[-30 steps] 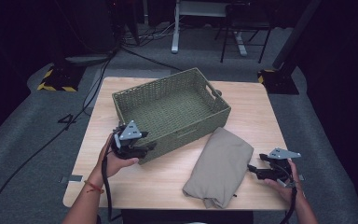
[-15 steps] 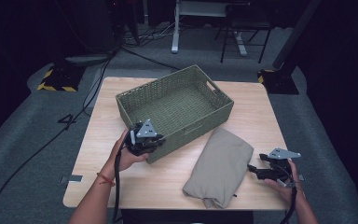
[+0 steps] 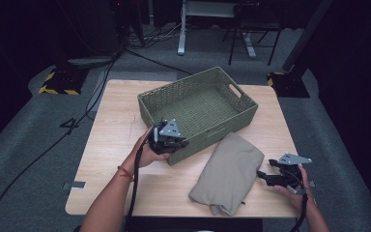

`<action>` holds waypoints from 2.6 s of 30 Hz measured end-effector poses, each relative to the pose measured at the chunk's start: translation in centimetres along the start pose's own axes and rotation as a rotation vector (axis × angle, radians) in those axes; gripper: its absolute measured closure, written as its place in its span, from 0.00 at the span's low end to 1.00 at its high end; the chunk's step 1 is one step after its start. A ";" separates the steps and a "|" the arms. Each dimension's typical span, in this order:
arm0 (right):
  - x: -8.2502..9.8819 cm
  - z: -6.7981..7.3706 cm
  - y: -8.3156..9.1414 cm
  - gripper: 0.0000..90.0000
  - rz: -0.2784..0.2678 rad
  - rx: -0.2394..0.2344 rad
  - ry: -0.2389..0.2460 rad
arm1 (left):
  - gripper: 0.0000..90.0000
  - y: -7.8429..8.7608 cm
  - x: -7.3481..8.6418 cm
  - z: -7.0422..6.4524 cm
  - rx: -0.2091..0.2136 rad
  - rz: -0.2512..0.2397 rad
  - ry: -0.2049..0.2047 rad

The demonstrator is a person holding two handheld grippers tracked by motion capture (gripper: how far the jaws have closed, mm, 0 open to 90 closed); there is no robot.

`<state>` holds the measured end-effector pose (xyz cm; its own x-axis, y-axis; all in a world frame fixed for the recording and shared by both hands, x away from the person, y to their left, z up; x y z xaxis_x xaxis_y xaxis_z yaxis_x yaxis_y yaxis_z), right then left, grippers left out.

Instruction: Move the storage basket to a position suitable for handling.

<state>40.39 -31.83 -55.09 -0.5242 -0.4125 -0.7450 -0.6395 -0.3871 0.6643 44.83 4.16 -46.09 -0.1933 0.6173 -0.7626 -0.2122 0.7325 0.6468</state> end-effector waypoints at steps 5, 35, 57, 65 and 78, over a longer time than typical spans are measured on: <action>0.0 0.0 0.0 0.26 0.000 -0.002 0.001 | 0.89 -0.3 -0.4 0.2 0.003 0.005 -0.010; 0.2 0.1 0.2 0.26 0.000 -0.001 0.001 | 0.31 6.8 6.2 9.3 -0.498 -0.115 0.542; 0.5 0.2 0.5 0.27 0.000 0.000 -0.003 | 0.54 2.9 3.1 12.8 -0.469 -0.056 0.413; 0.6 0.2 0.7 0.27 -0.001 -0.003 -0.008 | 0.36 2.7 1.9 13.2 -0.429 -0.103 0.468; 0.6 0.2 0.7 0.27 -0.002 -0.007 0.000 | 0.23 5.3 -3.9 1.0 -0.311 -0.251 0.235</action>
<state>39.55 -32.19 -55.08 -0.5231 -0.4119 -0.7461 -0.6362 -0.3937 0.6635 45.40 5.90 -39.73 -0.3036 0.3240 -0.8960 -0.5503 0.7081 0.4425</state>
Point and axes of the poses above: each handheld gripper's, and its own axes: y roughly backward along the jaws, x roughly out of its underside, z roughly to its left, the point moved 7 cm from there along -y, roughly forward along the jaws, and after that the axes turned 5 degrees about x, right-handed, at the moved point
